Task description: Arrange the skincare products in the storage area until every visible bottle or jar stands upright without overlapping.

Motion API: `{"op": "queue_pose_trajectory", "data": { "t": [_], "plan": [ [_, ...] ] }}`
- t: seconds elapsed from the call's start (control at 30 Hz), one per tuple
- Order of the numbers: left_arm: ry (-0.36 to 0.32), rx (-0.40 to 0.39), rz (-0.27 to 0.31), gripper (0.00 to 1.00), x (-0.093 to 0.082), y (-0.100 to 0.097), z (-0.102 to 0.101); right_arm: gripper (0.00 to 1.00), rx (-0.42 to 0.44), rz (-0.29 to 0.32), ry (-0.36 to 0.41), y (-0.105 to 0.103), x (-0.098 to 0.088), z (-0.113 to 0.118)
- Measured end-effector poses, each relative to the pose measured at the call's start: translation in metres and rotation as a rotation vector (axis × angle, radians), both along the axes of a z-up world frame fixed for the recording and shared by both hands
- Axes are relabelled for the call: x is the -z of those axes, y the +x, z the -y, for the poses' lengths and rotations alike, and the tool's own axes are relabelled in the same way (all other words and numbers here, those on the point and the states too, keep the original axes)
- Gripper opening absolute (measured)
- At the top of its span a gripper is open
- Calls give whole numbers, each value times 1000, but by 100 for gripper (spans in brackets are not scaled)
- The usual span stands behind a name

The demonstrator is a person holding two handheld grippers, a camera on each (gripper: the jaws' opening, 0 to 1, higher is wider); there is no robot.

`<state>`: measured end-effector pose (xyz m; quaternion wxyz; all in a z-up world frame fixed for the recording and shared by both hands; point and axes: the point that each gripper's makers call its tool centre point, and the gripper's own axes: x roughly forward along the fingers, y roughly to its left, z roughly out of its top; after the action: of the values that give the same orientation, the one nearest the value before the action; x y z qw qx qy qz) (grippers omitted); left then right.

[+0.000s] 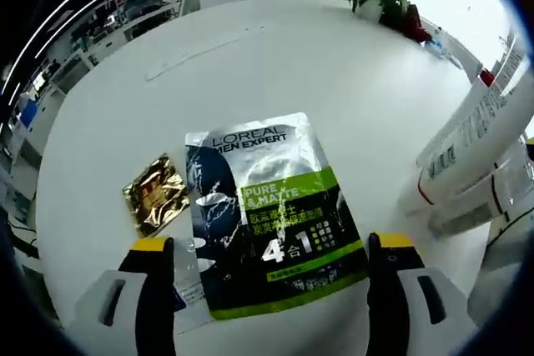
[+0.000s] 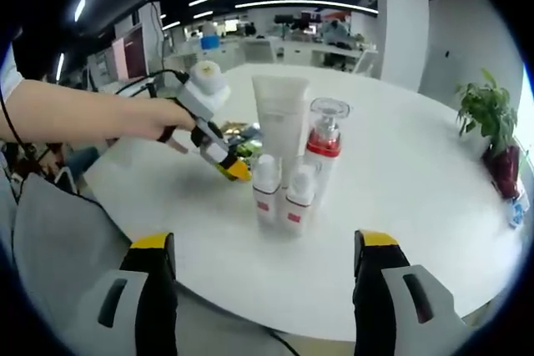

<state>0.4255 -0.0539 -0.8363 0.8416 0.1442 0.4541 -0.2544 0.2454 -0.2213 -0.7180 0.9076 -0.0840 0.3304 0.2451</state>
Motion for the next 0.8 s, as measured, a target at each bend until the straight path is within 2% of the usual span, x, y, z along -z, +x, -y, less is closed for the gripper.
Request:
{"op": "queue_pose_trajectory", "data": {
  "t": [0.1, 0.2, 0.27, 0.67, 0.7, 0.73, 0.77, 0.8],
  "plan": [
    [0, -3, -1, 90, -1, 0, 0, 88, 1, 0, 3, 0, 0, 0],
    [-5, 0, 9, 80, -4, 3, -3, 87, 1, -1, 2, 1, 2, 0],
    [-10, 15, 22, 70, -7, 3, 0, 87, 1, 1, 2, 1, 2, 0],
    [-16, 35, 36, 60, -8, 0, 6, 87, 0, 6, -5, 0, -1, 0],
    [-35, 72, 44, 53, -8, -2, 13, 87, 0, 8, -6, 0, -1, 0],
    [-43, 114, 88, 38, -12, -2, 19, 87, 0, 11, -7, 0, -1, 0],
    [-36, 91, 82, 34, -12, -5, 17, 87, -1, 11, -8, 0, -1, 0],
    [-57, 46, 61, 33, -11, -6, 19, 87, -1, 12, -10, 1, -1, 0]
  ]
}}
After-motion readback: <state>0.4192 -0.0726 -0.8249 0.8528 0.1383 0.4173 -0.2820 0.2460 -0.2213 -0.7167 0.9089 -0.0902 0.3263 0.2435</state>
